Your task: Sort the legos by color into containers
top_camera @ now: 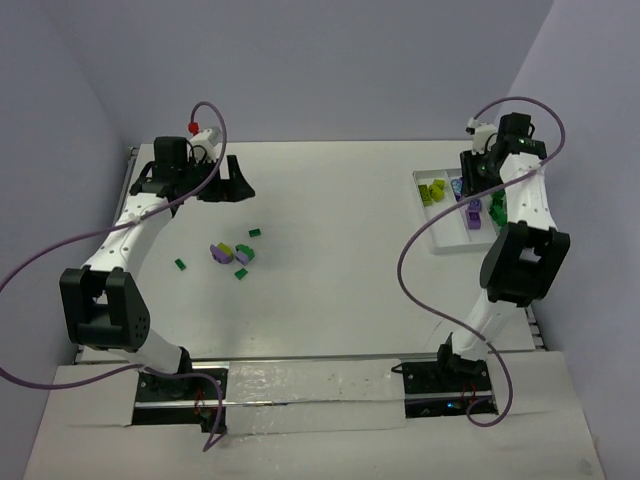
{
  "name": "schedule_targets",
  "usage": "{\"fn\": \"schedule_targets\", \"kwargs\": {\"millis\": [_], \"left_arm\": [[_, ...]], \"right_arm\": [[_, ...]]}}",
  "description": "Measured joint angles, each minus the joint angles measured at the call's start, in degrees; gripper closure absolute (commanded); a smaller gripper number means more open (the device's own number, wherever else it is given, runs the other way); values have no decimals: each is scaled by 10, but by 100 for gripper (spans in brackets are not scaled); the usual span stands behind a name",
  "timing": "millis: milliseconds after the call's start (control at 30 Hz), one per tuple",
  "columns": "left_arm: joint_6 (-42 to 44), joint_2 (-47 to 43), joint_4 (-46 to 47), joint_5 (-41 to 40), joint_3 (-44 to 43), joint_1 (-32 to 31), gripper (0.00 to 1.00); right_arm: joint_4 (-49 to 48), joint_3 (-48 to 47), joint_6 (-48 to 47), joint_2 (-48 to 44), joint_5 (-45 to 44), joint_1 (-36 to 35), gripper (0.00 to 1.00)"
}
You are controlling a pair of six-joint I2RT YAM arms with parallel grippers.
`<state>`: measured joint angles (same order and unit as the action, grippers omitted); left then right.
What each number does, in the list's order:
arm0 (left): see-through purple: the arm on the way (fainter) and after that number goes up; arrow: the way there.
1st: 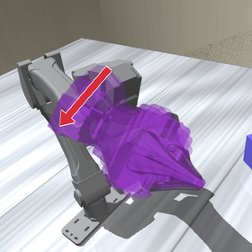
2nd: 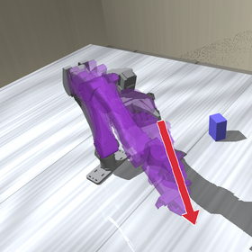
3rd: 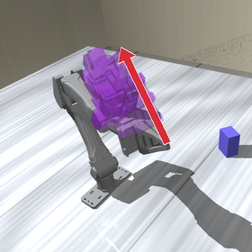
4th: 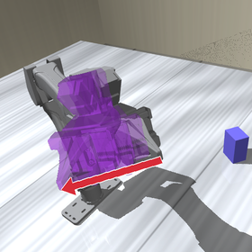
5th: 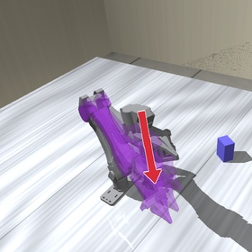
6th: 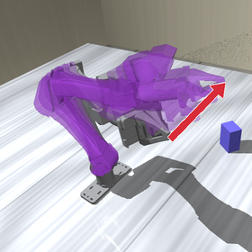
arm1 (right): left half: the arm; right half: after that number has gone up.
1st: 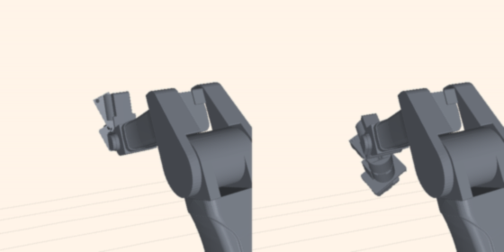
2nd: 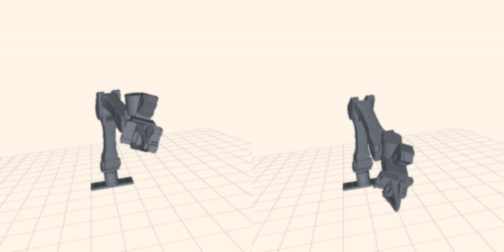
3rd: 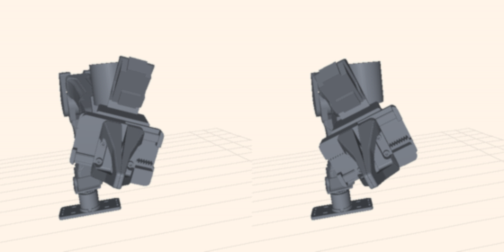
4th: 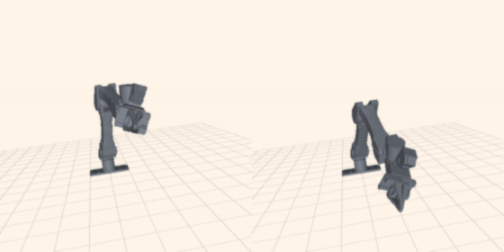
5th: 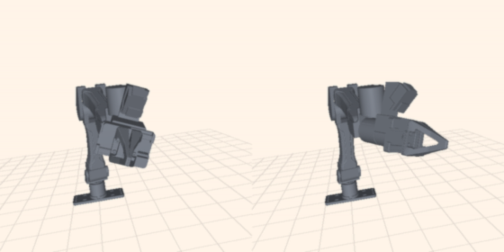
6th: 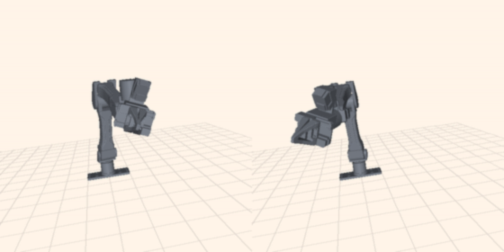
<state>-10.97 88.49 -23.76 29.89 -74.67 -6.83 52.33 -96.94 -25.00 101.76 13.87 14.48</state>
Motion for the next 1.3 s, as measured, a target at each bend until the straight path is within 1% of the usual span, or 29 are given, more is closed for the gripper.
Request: {"fn": "schedule_targets", "kwargs": {"millis": [100, 267, 333, 367, 400, 433, 467, 500, 533, 600, 633, 667, 733, 800, 900, 967, 1233, 1300], "left_arm": [[30, 1, -22, -21, -4, 0, 1], [66, 6, -45, -56, -13, 1, 1], [85, 6, -55, -71, -13, 2, 1], [97, 6, -62, -76, -13, 2, 2], [109, 6, -69, -81, -13, 3, 2], [122, 6, -77, -84, -13, 4, 2], [138, 7, -87, -84, -13, 5, 3], [152, 8, -98, -84, -13, 6, 4], [166, 10, -109, -83, -13, 7, 5], [194, 14, -129, -83, -11, 7, 9], [203, 15, -136, -84, -7, 7, 11], [210, 16, -145, -86, -1, 7, 12], [221, 18, -154, -92, 13, 7, 11], [227, 18, -156, -104, 36, 7, 10], [237, 18, -160, -128, 72, 7, 9], [242, 18, -164, -143, 84, 7, 10], [269, 28, -153, -178, 87, 7, 18], [282, 36, -148, -183, 87, 6, 15]], "right_arm": [[14, -39, -2, 61, -8, 19, 100], [45, -102, 1, 146, -6, 1, 99], [47, -120, 3, 176, -7, -9, 97], [48, -126, 4, 189, -8, -13, 95], [49, -131, 5, 201, -9, -17, 89], [50, -135, 6, 212, -11, -21, 89], [51, -137, 7, 223, -15, -25, 85], [51, -139, 9, 232, -21, -28, 79], [53, -141, 10, 240, -26, -31, 75], [55, -146, 14, 257, -37, -36, 65], [54, -147, 15, 264, -44, -37, 56], [55, -147, 16, 270, -50, -38, 47], [55, -147, 17, 278, -61, -40, 38], [54, -146, 18, 280, -73, -42, 26], [52, -143, 22, 280, -79, -46, 21], [51, -142, 25, 280, -84, -53, 20], [53, -141, 28, 275, -87, -77, 19], [55, -141, 30, 266, -85, -79, 19]]}}
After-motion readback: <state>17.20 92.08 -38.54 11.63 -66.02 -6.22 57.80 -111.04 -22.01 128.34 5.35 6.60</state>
